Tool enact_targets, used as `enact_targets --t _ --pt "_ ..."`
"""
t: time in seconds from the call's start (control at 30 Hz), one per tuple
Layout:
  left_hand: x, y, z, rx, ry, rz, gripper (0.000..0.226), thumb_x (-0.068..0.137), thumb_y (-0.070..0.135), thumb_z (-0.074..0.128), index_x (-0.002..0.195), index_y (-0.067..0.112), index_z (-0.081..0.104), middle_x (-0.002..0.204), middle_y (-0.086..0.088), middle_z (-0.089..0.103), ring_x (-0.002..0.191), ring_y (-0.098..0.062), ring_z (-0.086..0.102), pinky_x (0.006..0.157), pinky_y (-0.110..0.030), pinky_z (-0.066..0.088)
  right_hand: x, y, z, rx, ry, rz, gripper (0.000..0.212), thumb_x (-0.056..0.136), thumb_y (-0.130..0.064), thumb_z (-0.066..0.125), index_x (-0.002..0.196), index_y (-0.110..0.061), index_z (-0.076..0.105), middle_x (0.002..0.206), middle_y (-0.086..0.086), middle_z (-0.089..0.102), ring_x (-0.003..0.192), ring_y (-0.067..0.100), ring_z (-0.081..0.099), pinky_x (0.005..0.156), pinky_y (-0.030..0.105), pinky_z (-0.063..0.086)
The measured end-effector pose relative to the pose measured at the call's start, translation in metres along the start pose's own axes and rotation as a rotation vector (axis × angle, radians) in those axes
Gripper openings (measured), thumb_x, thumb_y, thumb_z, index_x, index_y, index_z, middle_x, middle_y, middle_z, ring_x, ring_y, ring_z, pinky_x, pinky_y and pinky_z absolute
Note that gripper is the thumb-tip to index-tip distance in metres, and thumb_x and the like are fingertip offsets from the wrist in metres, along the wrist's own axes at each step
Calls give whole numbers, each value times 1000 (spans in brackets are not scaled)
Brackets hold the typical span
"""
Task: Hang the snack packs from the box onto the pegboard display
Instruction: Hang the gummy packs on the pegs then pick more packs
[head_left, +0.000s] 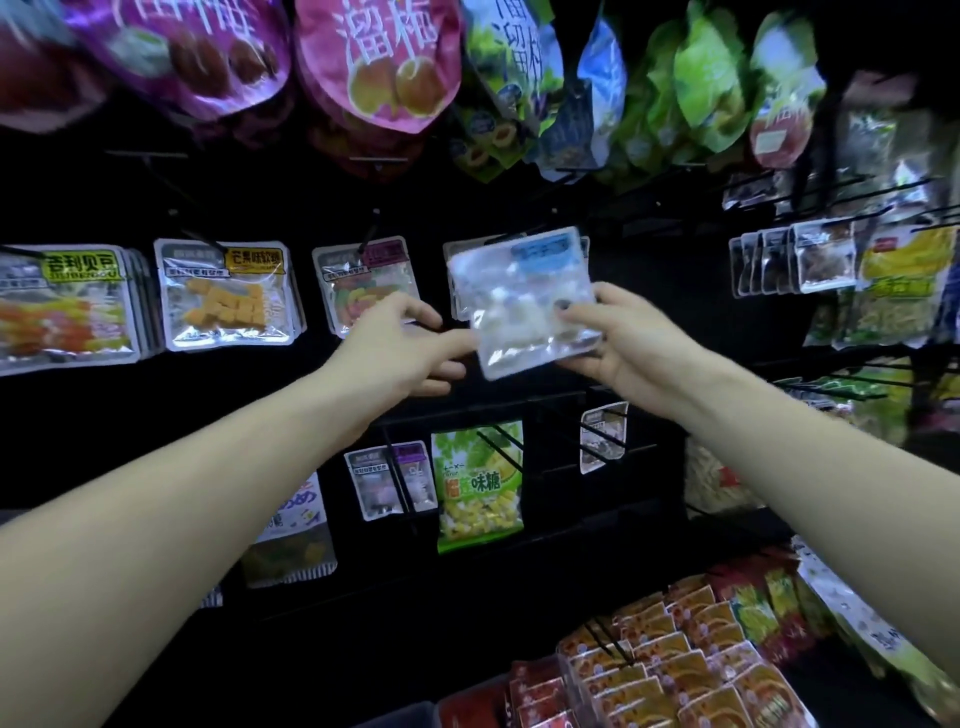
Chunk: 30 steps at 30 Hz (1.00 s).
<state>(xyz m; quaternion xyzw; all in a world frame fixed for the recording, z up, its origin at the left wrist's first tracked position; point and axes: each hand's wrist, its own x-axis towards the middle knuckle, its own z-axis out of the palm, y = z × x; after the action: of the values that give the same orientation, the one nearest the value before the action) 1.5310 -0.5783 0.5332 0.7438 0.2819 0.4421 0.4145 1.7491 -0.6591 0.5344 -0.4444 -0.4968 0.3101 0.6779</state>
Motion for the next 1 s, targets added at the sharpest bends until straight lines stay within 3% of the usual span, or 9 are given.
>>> enact_targets --t 0.17,0.23,0.33,0.5,0.63,0.77,0.9,1.0 --pt "-5 -36 8 394 -155 -23 32 90 42 79 110 23 62 106 0 75 98 -18 74 91 -39 61 28 -16 -22 139 184 -52 11 98 -10 65 108 -11 62 119 9 74 101 20 75 78 31 62" --pt "-9 -53 10 583 -234 -13 29 90 44 78 107 26 64 104 6 73 98 -15 72 91 -37 60 36 -16 -20 157 188 -49 10 98 -10 66 107 -10 61 114 7 75 100 20 76 77 31 62" --pt "-14 -74 14 647 -279 -29 27 92 45 75 108 25 65 104 7 71 99 -12 69 94 -38 58 43 -13 -14 191 191 -38 7 98 -8 65 103 -10 62 105 6 74 93 20 75 75 31 63" --pt "-6 -83 15 571 -234 -39 30 92 47 75 111 26 64 106 6 70 100 -12 69 90 -34 58 53 -4 -14 214 215 -8 26 96 -7 67 122 -5 65 120 8 72 107 23 73 74 31 63" --pt "21 -68 24 338 -86 -28 42 93 54 70 121 23 59 105 2 74 99 -17 74 94 -44 60 64 0 -11 217 228 16 31 95 -6 68 126 -5 64 123 8 71 111 23 72 73 31 63" --pt "64 -33 44 55 31 -13 49 101 42 65 137 12 50 114 -8 70 105 -26 74 100 -49 58 79 9 -7 233 239 45 33 94 -6 69 127 -4 63 127 11 69 112 26 71 67 31 63" --pt "99 -11 69 -88 105 39 12 101 23 65 104 18 55 108 -5 70 92 -20 75 88 -39 64 97 23 -8 233 230 39 36 93 -8 70 127 -2 62 130 15 67 113 29 71 74 34 63" --pt "115 -11 79 -96 161 55 11 97 13 66 96 16 55 107 -6 69 77 -17 74 71 -29 65 112 32 -12 233 224 33 34 92 -10 71 125 -4 64 126 15 70 110 28 73 76 33 63"
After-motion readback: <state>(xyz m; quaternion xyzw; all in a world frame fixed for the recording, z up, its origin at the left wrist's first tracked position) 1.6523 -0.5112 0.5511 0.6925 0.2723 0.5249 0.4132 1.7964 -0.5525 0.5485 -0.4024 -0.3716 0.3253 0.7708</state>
